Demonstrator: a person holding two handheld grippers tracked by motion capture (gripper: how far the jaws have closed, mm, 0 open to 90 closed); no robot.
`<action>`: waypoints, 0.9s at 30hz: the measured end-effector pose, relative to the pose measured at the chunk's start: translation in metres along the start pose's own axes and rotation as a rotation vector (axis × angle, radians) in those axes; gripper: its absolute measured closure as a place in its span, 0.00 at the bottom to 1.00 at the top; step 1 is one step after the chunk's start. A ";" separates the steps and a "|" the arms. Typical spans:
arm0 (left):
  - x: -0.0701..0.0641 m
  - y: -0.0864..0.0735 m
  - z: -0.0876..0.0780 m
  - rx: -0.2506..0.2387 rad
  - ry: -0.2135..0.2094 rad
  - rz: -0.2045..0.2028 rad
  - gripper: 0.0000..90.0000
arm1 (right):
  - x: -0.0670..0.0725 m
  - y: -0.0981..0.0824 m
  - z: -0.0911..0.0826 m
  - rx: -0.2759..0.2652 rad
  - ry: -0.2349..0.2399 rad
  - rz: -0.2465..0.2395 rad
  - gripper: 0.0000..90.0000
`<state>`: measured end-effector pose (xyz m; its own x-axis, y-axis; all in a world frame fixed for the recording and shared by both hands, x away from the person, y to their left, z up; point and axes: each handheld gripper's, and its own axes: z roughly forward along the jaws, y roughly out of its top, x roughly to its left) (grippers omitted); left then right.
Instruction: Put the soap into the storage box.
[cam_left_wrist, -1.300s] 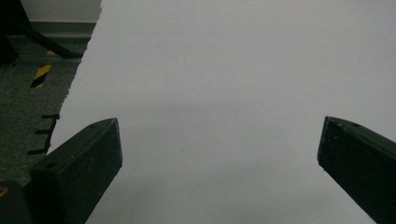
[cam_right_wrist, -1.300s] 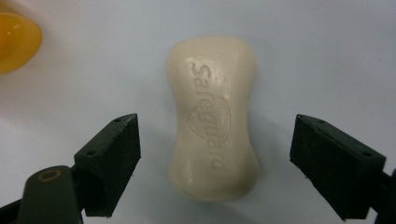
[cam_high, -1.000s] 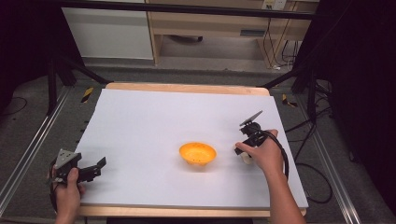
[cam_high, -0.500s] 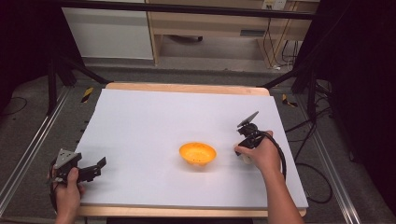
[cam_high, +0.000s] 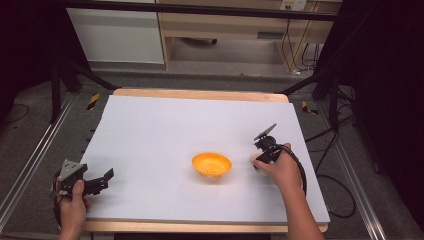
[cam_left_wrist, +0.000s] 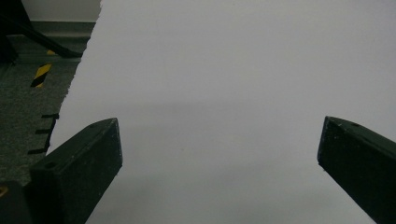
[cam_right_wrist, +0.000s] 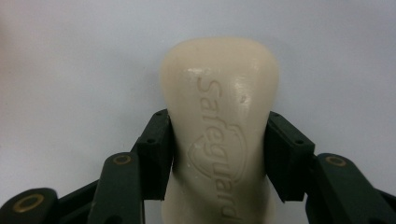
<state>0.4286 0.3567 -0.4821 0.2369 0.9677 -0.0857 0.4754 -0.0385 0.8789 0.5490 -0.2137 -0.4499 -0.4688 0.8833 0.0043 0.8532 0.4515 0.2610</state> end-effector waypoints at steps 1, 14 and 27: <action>0.000 0.000 0.000 0.001 -0.001 -0.001 0.00 | 0.000 0.000 0.000 0.000 0.000 -0.003 0.54; 0.000 0.000 0.000 -0.001 -0.001 -0.002 0.00 | -0.004 -0.003 -0.002 -0.016 0.031 -0.026 0.56; 0.000 0.000 0.000 0.001 0.002 0.001 0.00 | -0.006 -0.007 -0.019 -0.054 0.042 -0.077 0.56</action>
<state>0.4287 0.3564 -0.4819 0.2358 0.9682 -0.0838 0.4756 -0.0397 0.8788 0.5414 -0.2249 -0.4339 -0.5426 0.8397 0.0220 0.8013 0.5096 0.3134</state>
